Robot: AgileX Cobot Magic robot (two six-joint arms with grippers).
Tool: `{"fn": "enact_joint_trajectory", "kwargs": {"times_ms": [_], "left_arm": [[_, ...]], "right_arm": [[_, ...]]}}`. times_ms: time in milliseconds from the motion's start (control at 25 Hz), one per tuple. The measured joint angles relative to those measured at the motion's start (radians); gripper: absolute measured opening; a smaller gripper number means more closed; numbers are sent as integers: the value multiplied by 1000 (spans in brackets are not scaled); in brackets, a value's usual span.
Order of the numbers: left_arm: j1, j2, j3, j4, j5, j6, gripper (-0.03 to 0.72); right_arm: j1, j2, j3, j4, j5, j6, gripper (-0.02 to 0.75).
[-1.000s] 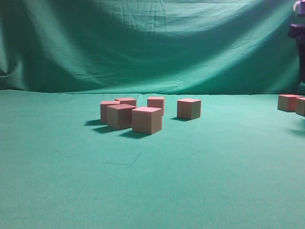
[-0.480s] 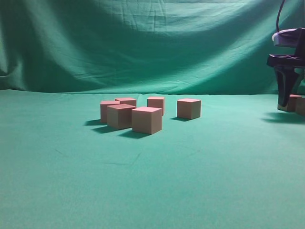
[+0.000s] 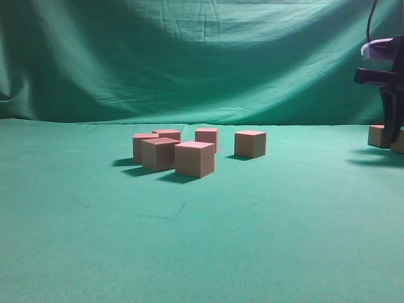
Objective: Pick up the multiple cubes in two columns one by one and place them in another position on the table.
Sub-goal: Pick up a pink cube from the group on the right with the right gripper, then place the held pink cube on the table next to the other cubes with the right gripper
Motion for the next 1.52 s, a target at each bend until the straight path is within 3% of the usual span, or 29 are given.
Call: {"fn": "enact_joint_trajectory", "kwargs": {"times_ms": [280,480,760,1240,1520], "left_arm": [[0,0,0,0,0,0,0],[0,0,0,0,0,0,0],[0,0,0,0,0,0,0],[0,0,0,0,0,0,0],[0,0,0,0,0,0,0]], "right_arm": [[59,-76,-57,38,191,-17,261],[160,-180,-158,41,283,-21,261],[331,-354,-164,43,309,-20,261],[609,-630,206,45,310,58,261],[686,-583,320,52,189,146,261]]}}
